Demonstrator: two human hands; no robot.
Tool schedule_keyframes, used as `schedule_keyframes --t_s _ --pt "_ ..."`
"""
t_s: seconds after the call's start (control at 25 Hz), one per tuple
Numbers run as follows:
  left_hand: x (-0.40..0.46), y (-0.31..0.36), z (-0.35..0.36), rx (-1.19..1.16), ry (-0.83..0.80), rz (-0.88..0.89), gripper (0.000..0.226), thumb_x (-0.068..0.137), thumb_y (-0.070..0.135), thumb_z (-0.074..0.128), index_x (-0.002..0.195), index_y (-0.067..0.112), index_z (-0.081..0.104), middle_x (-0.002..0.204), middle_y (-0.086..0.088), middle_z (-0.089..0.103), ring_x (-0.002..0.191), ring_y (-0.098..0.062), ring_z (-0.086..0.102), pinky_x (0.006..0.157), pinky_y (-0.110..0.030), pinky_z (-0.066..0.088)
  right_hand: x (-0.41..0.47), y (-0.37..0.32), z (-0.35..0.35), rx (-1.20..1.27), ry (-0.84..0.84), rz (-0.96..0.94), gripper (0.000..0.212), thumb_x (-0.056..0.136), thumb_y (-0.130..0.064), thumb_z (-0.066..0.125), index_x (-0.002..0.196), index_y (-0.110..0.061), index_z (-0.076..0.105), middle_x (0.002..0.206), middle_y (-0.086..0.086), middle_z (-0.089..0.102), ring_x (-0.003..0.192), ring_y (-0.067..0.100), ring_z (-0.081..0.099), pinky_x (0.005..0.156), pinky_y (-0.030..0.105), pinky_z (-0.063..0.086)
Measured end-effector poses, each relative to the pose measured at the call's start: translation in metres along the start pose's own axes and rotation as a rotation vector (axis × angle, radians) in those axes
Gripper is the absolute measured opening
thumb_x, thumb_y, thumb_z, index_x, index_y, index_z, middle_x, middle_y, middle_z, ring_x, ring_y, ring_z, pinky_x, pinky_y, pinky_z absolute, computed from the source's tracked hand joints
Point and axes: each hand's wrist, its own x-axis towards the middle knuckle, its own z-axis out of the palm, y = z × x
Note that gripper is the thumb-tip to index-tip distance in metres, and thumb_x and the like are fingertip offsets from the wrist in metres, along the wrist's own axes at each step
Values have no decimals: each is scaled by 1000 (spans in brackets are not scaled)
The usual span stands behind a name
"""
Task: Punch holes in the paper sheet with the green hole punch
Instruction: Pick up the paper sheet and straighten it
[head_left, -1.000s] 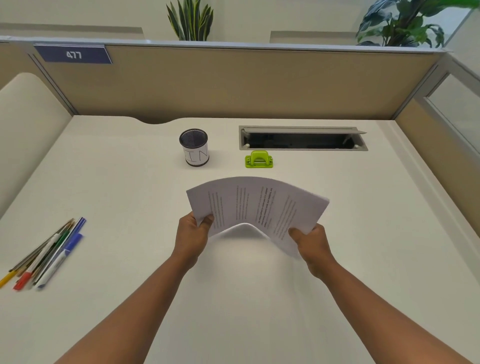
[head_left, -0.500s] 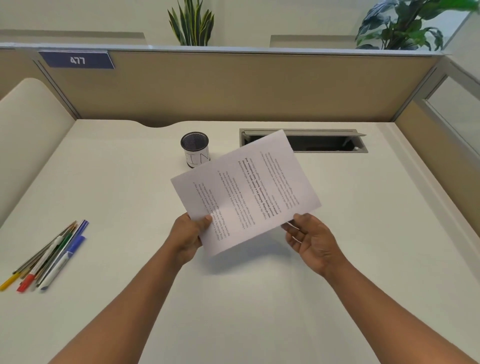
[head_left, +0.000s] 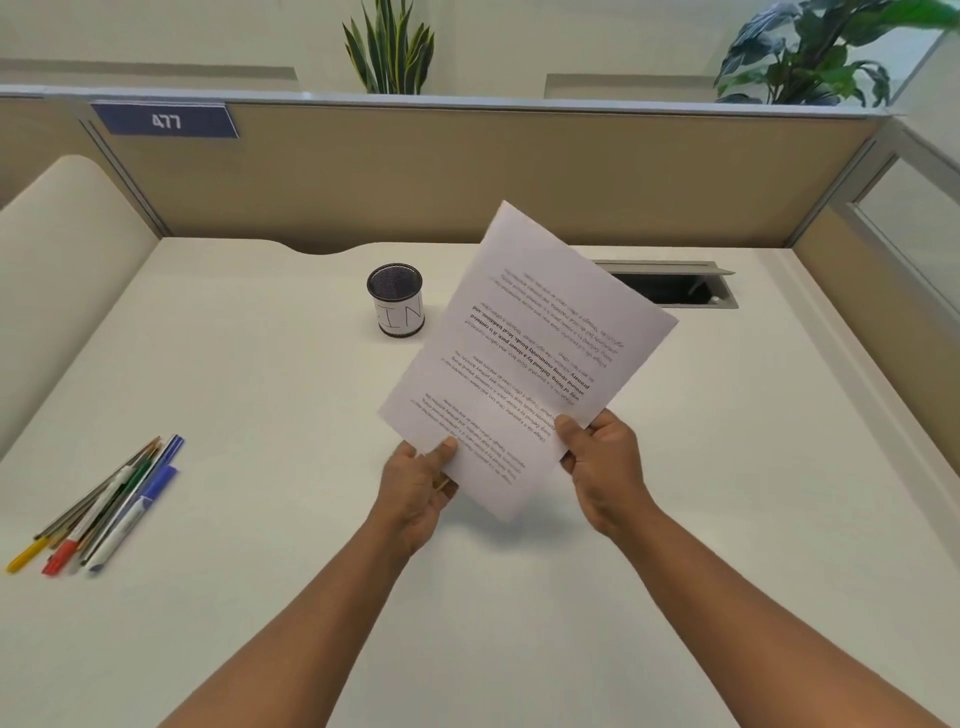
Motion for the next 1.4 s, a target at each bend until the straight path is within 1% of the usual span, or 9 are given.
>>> schedule_keyframes --t_s 0.12,0.24,0.32,0.4,0.48,0.64,0.84,1.28,1.4 --pt "5 23 -17 261 156 211 102 81 19 85 158 26 19 156 -12 44 140 -28 46 107 -40 43 5 -15 -15 -194 -72 -87 22 100 -4 58 107 -18 73 105 -2 80 95 17 75 75 24 57" --pt "10 58 -22 485 3 373 119 70 35 91 159 34 13 164 -6 34 149 -20 33 119 -44 32 6 -23 -23 -292 -194 -121 26 100 -3 57 109 -20 74 108 -3 79 101 16 74 81 23 57" --pt "13 79 -17 536 -209 367 113 69 39 91 158 32 23 155 -4 49 143 -22 45 114 -47 40 6 -26 -23 -324 -260 -138 25 100 -1 57 109 -18 74 110 0 79 104 18 73 86 25 58" --pt "14 89 -12 561 -398 361 83 78 29 87 148 20 43 138 -6 66 127 -28 62 103 -50 52 7 -27 -23 -345 -303 -145 24 100 0 57 109 -15 74 112 3 78 105 21 73 88 28 58" --pt "12 85 -11 565 -446 357 53 85 23 81 133 17 60 129 -7 71 117 -31 68 99 -50 55 8 -26 -23 -378 -324 -154 23 100 -2 58 109 -14 75 114 7 77 105 24 73 91 33 59" --pt "2 58 -3 504 -306 407 24 97 9 65 117 20 71 117 -1 77 110 -25 72 92 -36 59 2 -18 -25 -405 -296 -207 29 102 -8 57 106 -30 75 109 -6 78 104 15 73 88 28 58" --pt "-13 26 15 544 -105 569 27 99 17 60 100 40 75 103 16 78 94 -6 74 75 -18 56 -9 -2 -20 -348 -200 -266 34 101 -14 55 105 -42 74 111 -12 77 104 9 71 84 20 56" --pt "-11 7 13 617 3 562 22 102 17 56 106 34 70 101 17 76 96 -8 71 86 -36 61 -10 13 -22 -466 -190 -191 41 101 -18 50 99 -52 72 105 -19 75 99 4 70 85 24 56" --pt "-12 6 14 621 1 586 24 102 16 57 103 37 69 100 20 75 94 -5 71 81 -27 60 -8 13 -23 -456 -188 -190 41 101 -19 49 102 -53 71 108 -19 75 101 3 70 82 18 55"
